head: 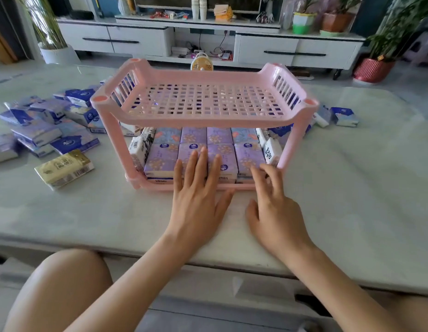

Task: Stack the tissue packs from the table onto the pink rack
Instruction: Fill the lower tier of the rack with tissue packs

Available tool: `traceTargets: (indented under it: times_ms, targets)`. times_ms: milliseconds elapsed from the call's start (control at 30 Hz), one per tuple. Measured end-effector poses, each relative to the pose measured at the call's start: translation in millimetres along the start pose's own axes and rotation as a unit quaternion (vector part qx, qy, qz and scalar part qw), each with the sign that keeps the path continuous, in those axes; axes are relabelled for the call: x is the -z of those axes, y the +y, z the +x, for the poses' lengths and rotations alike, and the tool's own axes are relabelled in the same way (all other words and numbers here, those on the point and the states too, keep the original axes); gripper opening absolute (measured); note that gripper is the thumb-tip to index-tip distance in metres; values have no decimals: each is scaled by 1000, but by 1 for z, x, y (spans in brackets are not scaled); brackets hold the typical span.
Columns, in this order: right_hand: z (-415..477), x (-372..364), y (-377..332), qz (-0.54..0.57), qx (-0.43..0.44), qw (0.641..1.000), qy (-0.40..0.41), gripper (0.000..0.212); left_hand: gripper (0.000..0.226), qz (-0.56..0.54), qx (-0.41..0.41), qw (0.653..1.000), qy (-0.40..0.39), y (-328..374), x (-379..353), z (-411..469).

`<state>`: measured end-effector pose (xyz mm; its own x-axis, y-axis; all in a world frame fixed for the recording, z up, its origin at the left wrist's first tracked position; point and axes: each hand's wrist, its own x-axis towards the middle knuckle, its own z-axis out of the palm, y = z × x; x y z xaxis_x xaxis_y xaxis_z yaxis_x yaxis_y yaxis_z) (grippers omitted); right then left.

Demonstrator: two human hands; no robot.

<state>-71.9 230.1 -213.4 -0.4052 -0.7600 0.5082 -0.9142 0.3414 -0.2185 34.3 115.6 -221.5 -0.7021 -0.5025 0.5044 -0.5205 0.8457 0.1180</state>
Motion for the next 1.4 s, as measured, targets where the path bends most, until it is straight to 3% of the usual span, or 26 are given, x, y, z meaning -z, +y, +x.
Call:
traceTargets:
  times_ms: [100,167,233,300,400,433,467,567,700,900,1033,1167,1267,1400]
  targets:
    - [-3,5,-1,45,6,998,46,52,64,-50,5,999,18,1,5,0]
    - [-4,13,2,85,21,989,117,35,49,-104,-22,992,73,5,12,-2]
    - [-3,24,9,129,30,974,184,22,29,-171,-86,973,132,15,20,-7]
    - [3,36,22,176,5,956,235,21,26,-225,-176,948,144,39,27,-10]
    - [22,49,52,221,-99,932,270,20,19,-203,-332,912,130,87,21,-5]
    - [29,50,66,231,-148,925,262,19,16,-193,-346,909,127,103,14,1]
    - [36,49,81,235,-200,921,239,18,14,-199,-326,917,118,118,6,10]
    - [44,39,132,268,-323,898,135,13,24,-255,-160,951,69,157,-24,44]
    - [52,31,177,316,-399,849,142,19,47,-234,-45,971,37,191,-60,91]
    - [90,8,197,230,-260,935,72,41,52,-49,38,997,45,182,-103,154]
    - [124,-10,199,124,-167,978,26,47,59,-54,122,989,68,165,-124,161]
    - [135,-25,207,53,-174,980,-80,59,54,-12,144,986,85,163,-130,164]
    - [138,-30,210,50,-163,983,-70,58,44,22,136,986,91,166,-126,161]
    - [140,-33,211,94,-170,981,2,46,37,26,102,992,76,175,-116,147]
